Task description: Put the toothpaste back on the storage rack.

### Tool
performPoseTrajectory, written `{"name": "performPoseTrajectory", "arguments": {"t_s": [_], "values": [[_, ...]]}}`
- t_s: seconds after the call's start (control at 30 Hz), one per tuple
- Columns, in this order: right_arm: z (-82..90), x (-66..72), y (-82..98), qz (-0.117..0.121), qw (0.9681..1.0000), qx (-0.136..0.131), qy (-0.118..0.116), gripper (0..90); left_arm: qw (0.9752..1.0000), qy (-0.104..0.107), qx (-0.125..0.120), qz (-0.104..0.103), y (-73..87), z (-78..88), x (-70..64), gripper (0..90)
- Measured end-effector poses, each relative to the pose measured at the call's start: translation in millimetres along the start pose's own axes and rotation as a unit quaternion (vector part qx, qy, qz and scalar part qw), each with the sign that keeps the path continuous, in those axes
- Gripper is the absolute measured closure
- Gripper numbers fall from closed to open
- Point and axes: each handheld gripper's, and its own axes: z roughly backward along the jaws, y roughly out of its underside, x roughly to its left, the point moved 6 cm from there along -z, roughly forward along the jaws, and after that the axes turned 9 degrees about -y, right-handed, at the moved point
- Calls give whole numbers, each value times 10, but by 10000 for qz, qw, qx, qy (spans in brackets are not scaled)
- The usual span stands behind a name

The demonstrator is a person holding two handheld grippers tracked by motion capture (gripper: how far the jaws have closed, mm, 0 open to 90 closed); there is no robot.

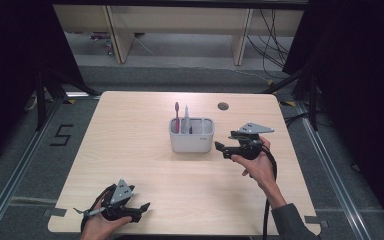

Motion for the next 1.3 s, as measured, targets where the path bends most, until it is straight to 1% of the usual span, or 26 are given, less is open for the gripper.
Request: {"name": "performPoseTrajectory", "arguments": {"t_s": [0.03, 0.17, 0.27, 0.3, 0.33, 0.37, 0.4, 0.47, 0.5, 0.53, 0.57, 0.6, 0.63, 0.77, 0.8, 0.93, 0.97, 1.03, 1.07, 1.1, 1.13, 1.17, 1.2, 1.23, 1.27, 1.3], "values": [[31, 23, 20, -197, 9998, 62, -25, 223, 10000, -4, 1, 24, 1, 1, 0, 198], [45, -4, 30, -94, 10000, 2, -17, 220, 10000, -6, 6, 19, 2, 3, 3, 197], [61, 10, 63, -246, 9997, -9, -43, 210, 10000, -8, 7, 17, 5, 2, 5, 198], [67, -4, 70, -159, 9998, 5, -72, 210, 10000, -11, 4, 23, 5, 2, 5, 198], [77, 22, 87, -338, 9994, 25, -44, 210, 10000, -14, 1, 28, 5, 2, 5, 198], [83, -7, 90, -151, 9999, 24, -29, 210, 10000, -16, 39, -34, 10, 8, 14, 198], [98, -15, 97, -114, 9999, 50, 23, 208, 9999, -52, 78, -89, 15, 10, 28, 198], [106, -6, 114, -129, 9999, 58, -20, 205, 10000, -53, 45, -32, 10, 3, 21, 198], [111, 34, 127, -365, 9993, 54, -70, 205, 10000, -38, 22, 11, 7, -1, 13, 197], [115, 6, 125, -157, 9999, 7, -33, 206, 10000, -26, 14, 25, 7, -2, 8, 198], [119, 25, 137, -259, 9997, 14, -42, 205, 10000, -22, 18, 17, 8, -1, 8, 198], [130, 13, 145, -167, 9998, 53, -54, 205, 10000, -41, 54, -41, 13, 3, 20, 198], [135, 24, 174, -217, 9997, 37, -53, 205, 10000, -28, 0, 69, 4, 1, 9, 198], [156, 37, 223, -258, 9996, 74, -48, 205, 10000, -18, 25, 32, 2, 7, 20, 198], [166, 19, 235, -125, 9999, 105, -26, 204, 10000, -19, 28, 29, 1, 7, 19, 198], [205, 66, 298, -323, 9994, 106, -99, 204, 10000, -12, 30, 42, -3, 4, 17, 198], [208, 46, 307, -172, 9998, 67, -36, 204, 9999, -14, -1, 101, -6, -2, 12, 198], [216, 82, 344, -336, 9993, 103, -131, 204, 10000, -62, 54, 37, 3, -2, 36, 198], [223, 54, 356, -151, 9998, 133, -59, 204, 9999, -74, 49, 47, 5, -1, 34, 198], [217, 62, 372, -150, 9998, 119, -74, 204, 9999, -79, 62, 34, 7, 1, 36, 198], [222, 92, 393, -276, 9994, 161, -134, 204, 10000, -63, 52, 35, 5, 2, 35, 198], [224, 78, 400, -141, 9997, 159, -104, 204, 10000, -42, 16, 76, -2, 5, 24, 198], [226, 111, 417, -281, 9993, 189, -160, 204, 10000, -45, 9, 79, -5, 6, 24, 198], [229, 95, 421, -141, 9997, 165, -113, 204, 10000, -40, -3, 68, -5, 5, 26, 198], [226, 121, 435, -242, 9995, 158, -157, 204, 10000, -68, 25, 24, -2, 4, 36, 198], [230, 113, 443, -134, 9997, 169, -144, 204, 9999, -84, 49, 32, -1, 1, 37, 198]]}}
